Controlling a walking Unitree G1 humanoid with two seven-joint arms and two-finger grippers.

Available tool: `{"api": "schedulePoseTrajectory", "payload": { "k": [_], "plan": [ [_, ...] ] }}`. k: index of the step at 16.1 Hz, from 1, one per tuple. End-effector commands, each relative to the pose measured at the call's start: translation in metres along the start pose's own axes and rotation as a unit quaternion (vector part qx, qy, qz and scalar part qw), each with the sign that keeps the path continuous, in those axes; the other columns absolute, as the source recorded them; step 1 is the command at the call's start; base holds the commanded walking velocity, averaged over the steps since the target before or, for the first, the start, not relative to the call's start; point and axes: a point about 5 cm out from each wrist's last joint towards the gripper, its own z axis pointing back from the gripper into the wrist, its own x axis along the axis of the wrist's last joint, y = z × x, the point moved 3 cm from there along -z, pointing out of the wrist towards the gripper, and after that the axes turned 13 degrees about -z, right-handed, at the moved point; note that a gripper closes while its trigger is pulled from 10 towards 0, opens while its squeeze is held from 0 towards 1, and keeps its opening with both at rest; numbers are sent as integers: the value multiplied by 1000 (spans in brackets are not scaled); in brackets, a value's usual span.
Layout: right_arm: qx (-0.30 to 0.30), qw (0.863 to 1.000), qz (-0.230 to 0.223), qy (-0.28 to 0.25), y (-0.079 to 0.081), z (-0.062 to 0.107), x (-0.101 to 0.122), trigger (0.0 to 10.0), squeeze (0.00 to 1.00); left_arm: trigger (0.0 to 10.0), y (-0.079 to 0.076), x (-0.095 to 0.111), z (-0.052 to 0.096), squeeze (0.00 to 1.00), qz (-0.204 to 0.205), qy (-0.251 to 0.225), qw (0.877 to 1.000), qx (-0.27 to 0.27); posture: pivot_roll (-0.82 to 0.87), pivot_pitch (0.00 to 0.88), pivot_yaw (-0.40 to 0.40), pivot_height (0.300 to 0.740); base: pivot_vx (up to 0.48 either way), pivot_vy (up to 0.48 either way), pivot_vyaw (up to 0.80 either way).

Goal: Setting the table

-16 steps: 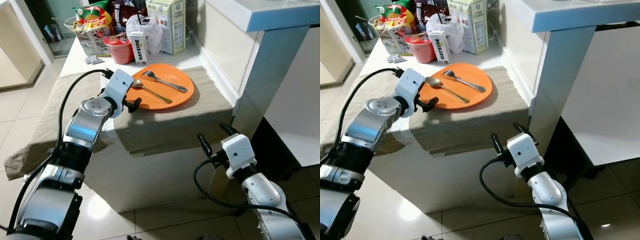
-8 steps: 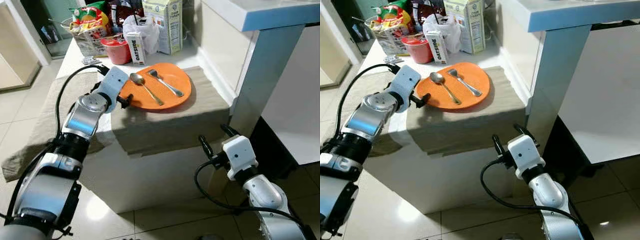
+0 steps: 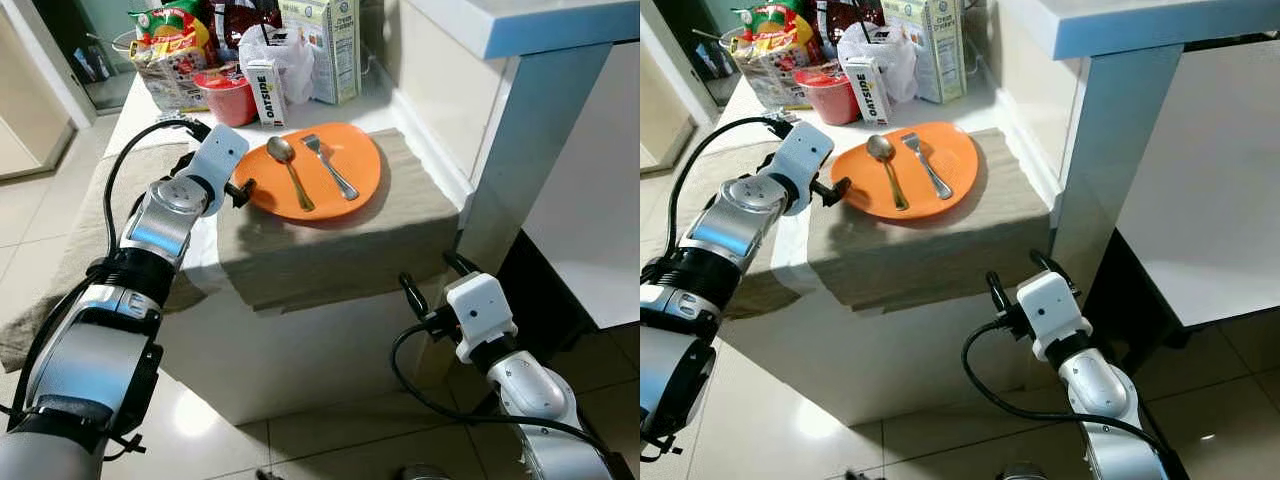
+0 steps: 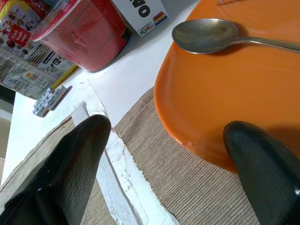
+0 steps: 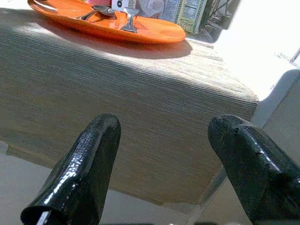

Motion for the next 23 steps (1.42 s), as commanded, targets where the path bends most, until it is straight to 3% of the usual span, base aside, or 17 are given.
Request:
{"api": "schedulePoseTrajectory", "payload": {
  "k": [1,23],
  "plan": [
    [-3,1000,4,-7,-1,0,5,10000,0,10000,6,-7,0,0,0,15,1000,4,-234,59,136,740,0,0,0],
    [-3,1000,3,-10,0,-6,4,10000,0,10000,25,4,-2,0,18,-1,1000,26,-229,43,144,740,0,0,0]
  ]
}}
